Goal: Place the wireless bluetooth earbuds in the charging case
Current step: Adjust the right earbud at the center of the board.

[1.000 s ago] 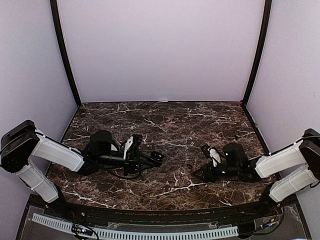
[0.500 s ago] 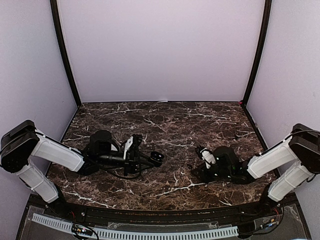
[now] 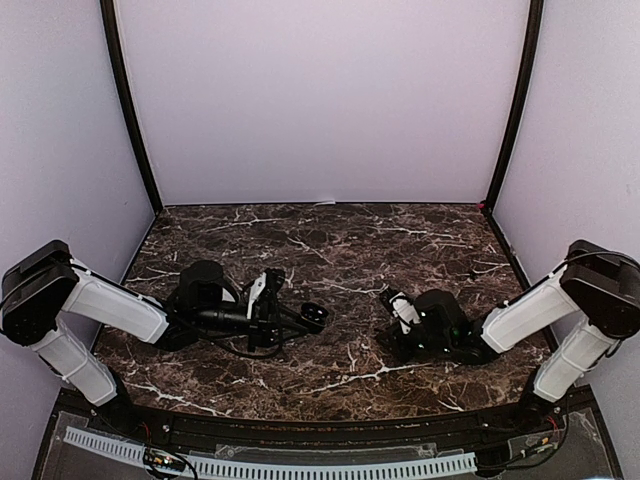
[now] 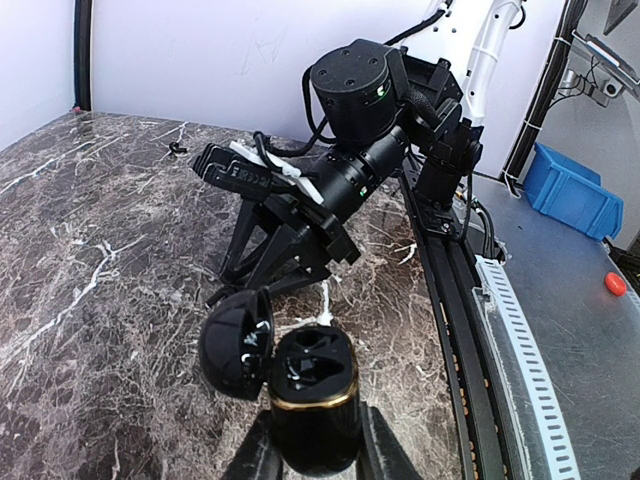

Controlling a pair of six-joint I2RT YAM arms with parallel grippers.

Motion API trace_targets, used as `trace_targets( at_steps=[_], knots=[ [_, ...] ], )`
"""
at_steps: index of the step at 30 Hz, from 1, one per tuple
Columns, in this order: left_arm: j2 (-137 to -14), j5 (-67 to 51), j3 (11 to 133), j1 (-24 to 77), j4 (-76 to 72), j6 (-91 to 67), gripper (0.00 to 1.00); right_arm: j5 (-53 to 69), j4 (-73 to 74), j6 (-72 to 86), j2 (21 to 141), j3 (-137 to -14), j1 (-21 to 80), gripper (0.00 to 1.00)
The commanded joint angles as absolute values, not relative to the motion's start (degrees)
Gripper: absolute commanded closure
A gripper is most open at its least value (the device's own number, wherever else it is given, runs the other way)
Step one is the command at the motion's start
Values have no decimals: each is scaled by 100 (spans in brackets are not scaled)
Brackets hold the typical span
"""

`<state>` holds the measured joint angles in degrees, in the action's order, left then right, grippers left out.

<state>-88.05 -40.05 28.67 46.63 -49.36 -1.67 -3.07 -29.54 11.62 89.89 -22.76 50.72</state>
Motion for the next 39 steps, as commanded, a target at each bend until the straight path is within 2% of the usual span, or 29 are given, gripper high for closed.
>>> trace_targets(
  at_steps=[1,11,20,22,25,26,39],
  knots=[
    [-8644,-4103,2873,4685,-4878,-92,90,-504,-2924,1038,9123,-2428,5214,66],
    [-8629,-4093,2863,4685,-4872,-97,90,-1052,-2649,980,9414,-2632,5417,75],
    [-8622,-4095,2859,4685,-4865,-88,90,-1225,-2607,1055,9209,-2540,5458,88],
    [-8622,-4095,2856,4685,-4863,-88,90,-1198,-2614,1063,8957,-2478,5458,86],
    [-8619,-4095,2868,4685,-4860,-90,90,-1163,-2598,1067,8825,-2439,5458,67],
    [-8628,-4096,2872,4685,-4860,-88,90,-1156,-2591,1072,8804,-2424,5458,64],
    [-8648,-4116,2876,4686,-4869,-97,90,-1305,-2620,1307,8877,-2302,5458,65]
  ],
)
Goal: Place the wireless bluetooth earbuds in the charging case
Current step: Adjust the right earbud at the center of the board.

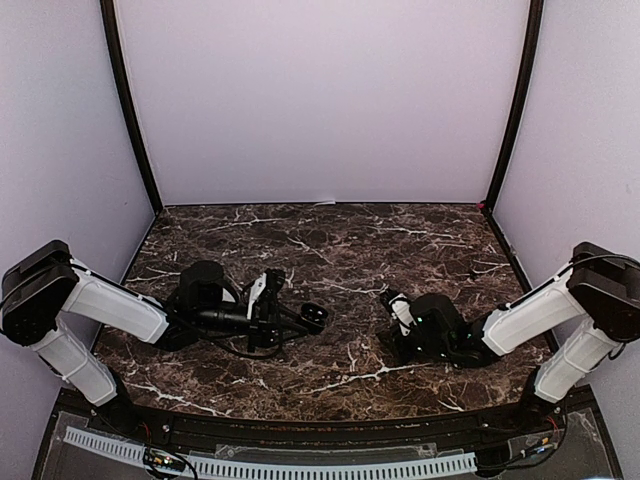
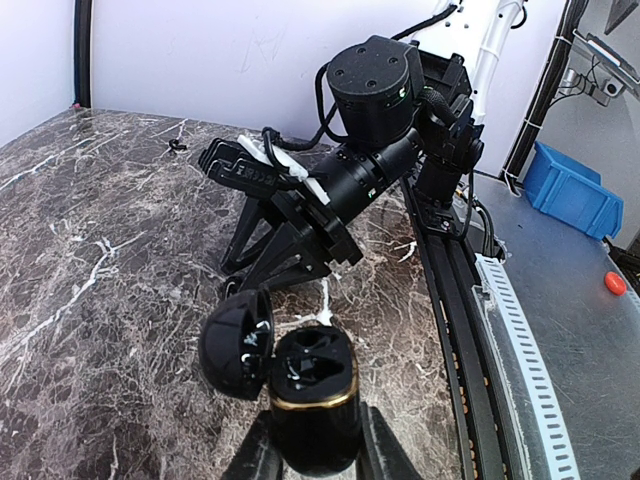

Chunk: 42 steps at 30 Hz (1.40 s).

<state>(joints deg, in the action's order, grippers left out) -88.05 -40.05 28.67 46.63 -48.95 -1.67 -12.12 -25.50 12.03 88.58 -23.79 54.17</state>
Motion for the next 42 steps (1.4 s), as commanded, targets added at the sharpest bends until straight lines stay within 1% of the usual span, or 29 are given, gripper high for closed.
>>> trace_targets(
  at_steps=[1,6,11,16,18,24,29,33,35,38,42],
  knots=[
    [-8648,-4117,2877,4685,-4875,-97,90,-1275,-2639,1294,8877,-2294,5458,66],
    [-8648,-4122,2881,4685,-4869,-97,89,-1059,-2707,1209,8948,-2332,5458,68],
    [-8655,-4129,2874,4685,-4871,-97,89,-1057,-2611,1187,9108,-2472,5458,64],
    [-8648,-4118,2877,4685,-4874,-97,90,-1260,-2440,1228,9282,-2631,5458,63],
    [-8659,-4120,2883,4689,-4861,-88,89,-1446,-2352,1285,9463,-2763,5458,60],
    [-8657,-4108,2876,4685,-4861,-88,89,-1661,-2203,1446,9618,-2967,5458,59],
    [-8658,-4113,2888,4685,-4847,-88,89,-1517,-2209,1544,9505,-3016,5458,58],
    [-8651,-4120,2884,4685,-4843,-87,89,-1246,-2195,1535,9225,-3014,5449,46],
    [-8648,-4130,2884,4685,-4838,-88,89,-1100,-2181,1509,8962,-2971,5422,42],
    [-8635,-4142,2883,4685,-4836,-96,90,-649,-2263,1461,8613,-2799,5219,41],
    [-8622,-4153,2883,4687,-4841,-107,89,663,-2787,1291,8177,-2278,4686,42]
  ],
)
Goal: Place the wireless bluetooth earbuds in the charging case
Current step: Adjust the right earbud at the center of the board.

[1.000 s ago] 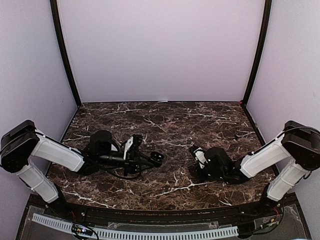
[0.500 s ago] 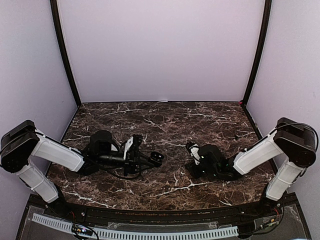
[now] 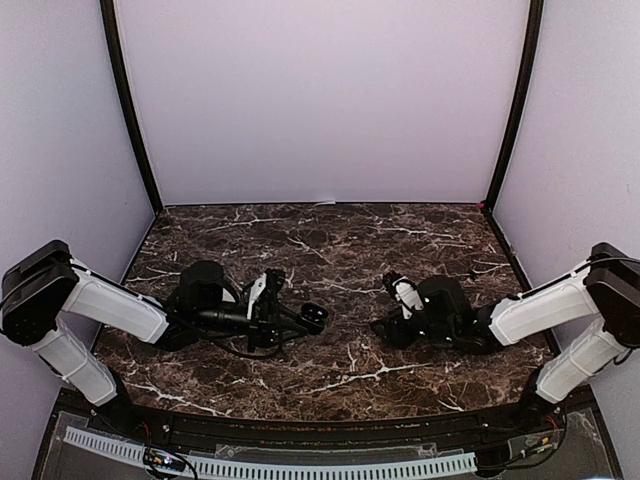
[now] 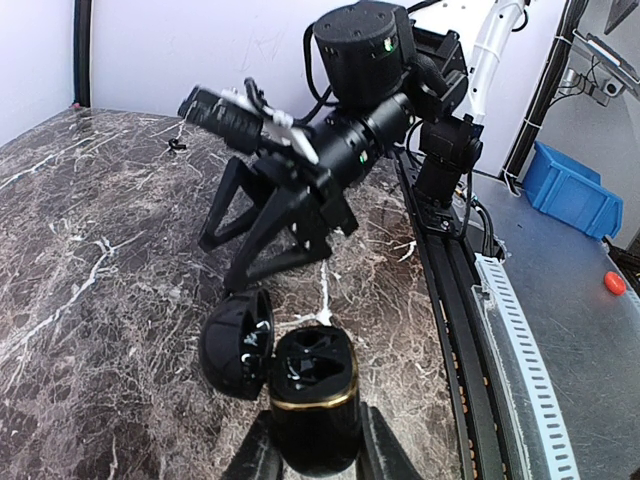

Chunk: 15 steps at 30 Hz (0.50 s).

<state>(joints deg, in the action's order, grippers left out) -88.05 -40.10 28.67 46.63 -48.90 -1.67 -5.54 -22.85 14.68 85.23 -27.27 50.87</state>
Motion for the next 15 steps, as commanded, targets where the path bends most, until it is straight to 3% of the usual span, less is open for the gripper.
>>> trace_targets(
  at_steps=[1,8,15],
  knots=[
    [-8626,-4158,2878,4685,-4840,-106,89,962,-2978,1212,8114,-2137,4587,43],
    [-8640,-4174,2884,4685,-4865,-123,89,1201,-3596,1044,8159,-1777,4251,44],
    [-8634,-4204,2887,4685,-4866,-140,90,1845,-3717,1156,8820,-2109,4029,38]
  ],
)
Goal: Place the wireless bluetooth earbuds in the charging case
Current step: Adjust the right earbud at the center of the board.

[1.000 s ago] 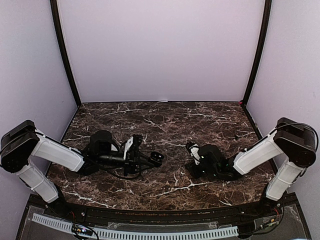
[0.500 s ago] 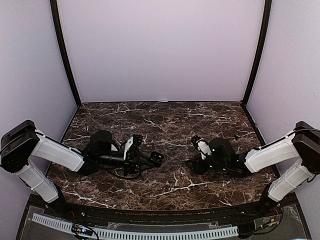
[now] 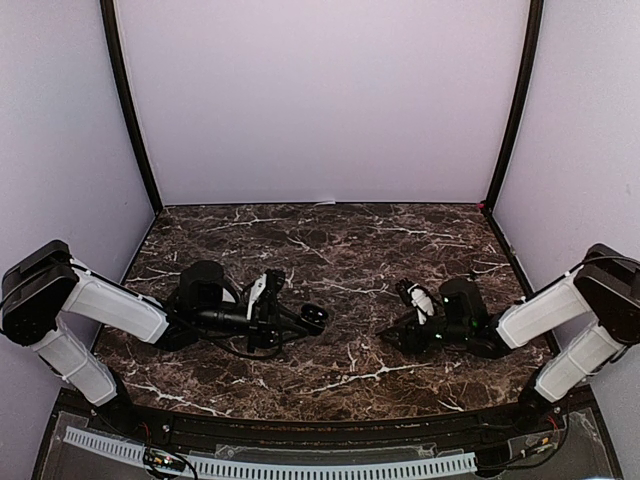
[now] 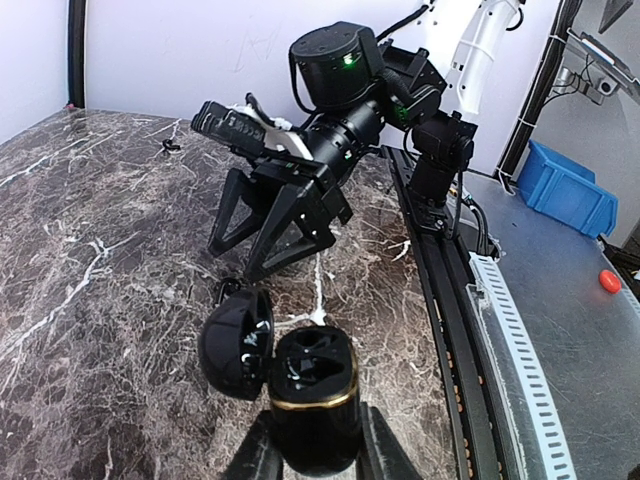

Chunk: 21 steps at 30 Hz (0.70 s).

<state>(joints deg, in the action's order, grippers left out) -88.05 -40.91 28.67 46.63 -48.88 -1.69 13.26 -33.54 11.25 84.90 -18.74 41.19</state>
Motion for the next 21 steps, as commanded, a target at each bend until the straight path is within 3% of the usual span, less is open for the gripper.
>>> trace_targets(
  at_steps=[1,6,13,21],
  knots=[
    [-8639,-4209,2890,4686,-4869,-147,89,1882,-3722,1195,8905,-2146,4012,38],
    [-8636,-4214,2880,4685,-4882,-150,89,2072,-3739,1306,9123,-2245,3947,40],
    [-8640,-4213,2890,4685,-4864,-154,89,2365,-3833,1404,9094,-2013,3938,56],
    [-8648,-4216,2891,4685,-4870,-156,89,2269,-3837,1442,9070,-1898,3940,58]
  ],
)
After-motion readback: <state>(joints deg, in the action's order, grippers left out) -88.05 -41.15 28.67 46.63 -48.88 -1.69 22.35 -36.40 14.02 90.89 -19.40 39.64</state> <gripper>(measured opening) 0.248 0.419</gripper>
